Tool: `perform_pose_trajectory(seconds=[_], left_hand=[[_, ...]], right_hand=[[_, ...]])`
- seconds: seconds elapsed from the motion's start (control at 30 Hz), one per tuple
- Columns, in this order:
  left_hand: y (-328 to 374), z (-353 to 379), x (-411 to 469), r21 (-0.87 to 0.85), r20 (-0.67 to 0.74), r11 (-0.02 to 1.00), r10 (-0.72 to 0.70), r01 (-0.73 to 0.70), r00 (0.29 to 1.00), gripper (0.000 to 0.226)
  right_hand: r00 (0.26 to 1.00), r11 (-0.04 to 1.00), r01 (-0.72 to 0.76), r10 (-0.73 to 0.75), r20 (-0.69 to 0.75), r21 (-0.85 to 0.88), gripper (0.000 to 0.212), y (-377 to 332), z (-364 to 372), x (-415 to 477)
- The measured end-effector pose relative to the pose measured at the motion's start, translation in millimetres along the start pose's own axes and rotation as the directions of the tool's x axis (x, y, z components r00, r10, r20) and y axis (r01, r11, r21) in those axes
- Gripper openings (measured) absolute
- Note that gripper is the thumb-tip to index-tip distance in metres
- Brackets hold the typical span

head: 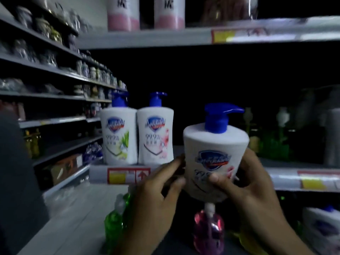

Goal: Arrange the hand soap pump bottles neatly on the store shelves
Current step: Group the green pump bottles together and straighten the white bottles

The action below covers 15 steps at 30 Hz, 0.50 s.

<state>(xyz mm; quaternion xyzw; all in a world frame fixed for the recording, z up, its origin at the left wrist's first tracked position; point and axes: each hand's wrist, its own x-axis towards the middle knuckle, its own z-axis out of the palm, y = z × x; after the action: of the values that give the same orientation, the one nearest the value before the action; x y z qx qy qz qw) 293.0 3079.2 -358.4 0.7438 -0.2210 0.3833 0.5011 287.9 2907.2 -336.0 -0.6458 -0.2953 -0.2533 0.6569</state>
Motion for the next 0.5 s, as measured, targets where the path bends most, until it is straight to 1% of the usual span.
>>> perform_pose_trajectory(seconds=[0.03, 0.07, 0.1, 0.13, 0.17, 0.23, 0.33, 0.43, 0.5], left_hand=[[0.1, -4.0, 10.5, 0.184, -0.099, 0.974, 0.151, -0.130, 0.984, 0.038], [-3.0, -8.3, 19.4, 0.332, -0.188, 0.922, 0.273, -0.201, 0.943, 0.033], [-8.4, -13.0, 27.3, 0.434, -0.257, 0.877, 0.339, -0.206, 0.905, 0.031], [-15.8, -17.2, 33.9, 0.497, -0.306, 0.852, 0.351, -0.166, 0.885, 0.035], [-23.4, -21.4, 39.8, 0.539, -0.342, 0.836, 0.330, -0.104, 0.880, 0.041], [-40.6, -26.7, 48.8, 0.582, -0.374, 0.813, 0.244, 0.022, 0.895, 0.051], [-58.5, -29.5, 53.3, 0.612, -0.404, 0.780, 0.167, 0.131, 0.899, 0.051], [-66.9, -32.2, 51.5, 0.584, -0.481, 0.775, 0.093, 0.240, 0.872, 0.058], [-69.6, -33.1, 49.5, 0.539, -0.513, 0.787, 0.023, 0.301, 0.858, 0.065]], right_hand=[[0.999, 1.000, 0.030, -0.030, -0.036, -0.002, 0.056, -2.8, -1.4, 12.1], [0.997, 0.999, 0.045, -0.046, -0.064, -0.013, 0.053, -2.8, -3.2, 25.5], [0.996, 0.998, 0.049, -0.051, -0.077, -0.027, 0.051, -1.0, -4.7, 39.4], [0.996, 0.999, 0.032, -0.035, -0.082, -0.039, 0.049, 4.0, -5.7, 54.1], [0.996, 0.999, 0.002, -0.006, -0.085, -0.047, 0.044, 11.2, -6.3, 68.4], [0.994, 0.994, -0.085, 0.079, -0.082, -0.070, 0.037, 28.3, -4.6, 92.3], [0.979, 0.972, -0.202, 0.197, -0.048, -0.119, 0.036, 49.7, 0.9, 112.9], [0.959, 0.955, -0.281, 0.284, 0.017, -0.096, 0.034, 58.5, 4.5, 124.9], [0.948, 0.951, -0.291, 0.301, 0.104, -0.105, 0.022, 58.4, 6.4, 131.0]])
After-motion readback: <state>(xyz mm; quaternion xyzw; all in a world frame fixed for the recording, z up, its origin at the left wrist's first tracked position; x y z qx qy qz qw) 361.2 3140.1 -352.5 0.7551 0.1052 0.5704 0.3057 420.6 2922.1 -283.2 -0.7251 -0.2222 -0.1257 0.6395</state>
